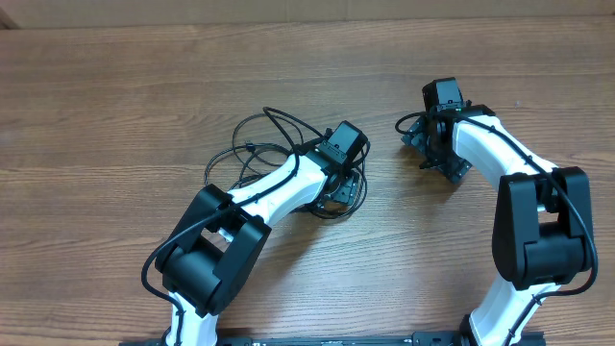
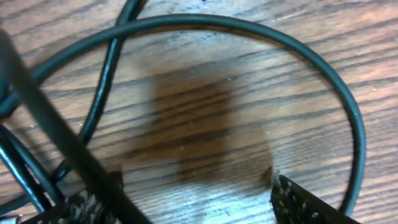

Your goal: Untangle cables

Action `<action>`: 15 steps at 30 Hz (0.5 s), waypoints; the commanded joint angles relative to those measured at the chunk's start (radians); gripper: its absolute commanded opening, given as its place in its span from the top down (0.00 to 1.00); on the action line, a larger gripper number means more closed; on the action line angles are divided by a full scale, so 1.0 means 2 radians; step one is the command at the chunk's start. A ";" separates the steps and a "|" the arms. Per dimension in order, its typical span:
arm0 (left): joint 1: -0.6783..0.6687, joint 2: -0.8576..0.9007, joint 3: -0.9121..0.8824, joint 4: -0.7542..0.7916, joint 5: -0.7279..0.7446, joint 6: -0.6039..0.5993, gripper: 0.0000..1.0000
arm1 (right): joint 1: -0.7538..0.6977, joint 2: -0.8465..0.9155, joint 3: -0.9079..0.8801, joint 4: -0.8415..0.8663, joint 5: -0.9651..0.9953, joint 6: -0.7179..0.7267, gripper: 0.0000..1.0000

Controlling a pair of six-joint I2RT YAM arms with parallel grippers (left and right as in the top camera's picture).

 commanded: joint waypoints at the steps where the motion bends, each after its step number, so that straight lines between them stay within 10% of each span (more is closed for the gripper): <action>1: 0.000 0.023 -0.021 -0.002 -0.008 -0.017 0.22 | 0.000 -0.005 -0.002 0.001 0.004 0.002 0.00; 4: 0.000 0.023 -0.024 0.002 -0.015 -0.017 0.24 | 0.000 -0.005 -0.002 0.001 0.004 0.002 0.00; 7: 0.000 0.023 -0.024 0.006 -0.022 -0.017 0.60 | 0.000 -0.005 -0.002 0.001 0.004 0.002 0.00; 15: 0.000 0.023 -0.024 0.004 -0.022 -0.016 0.91 | 0.000 -0.005 -0.002 0.001 0.004 0.002 0.00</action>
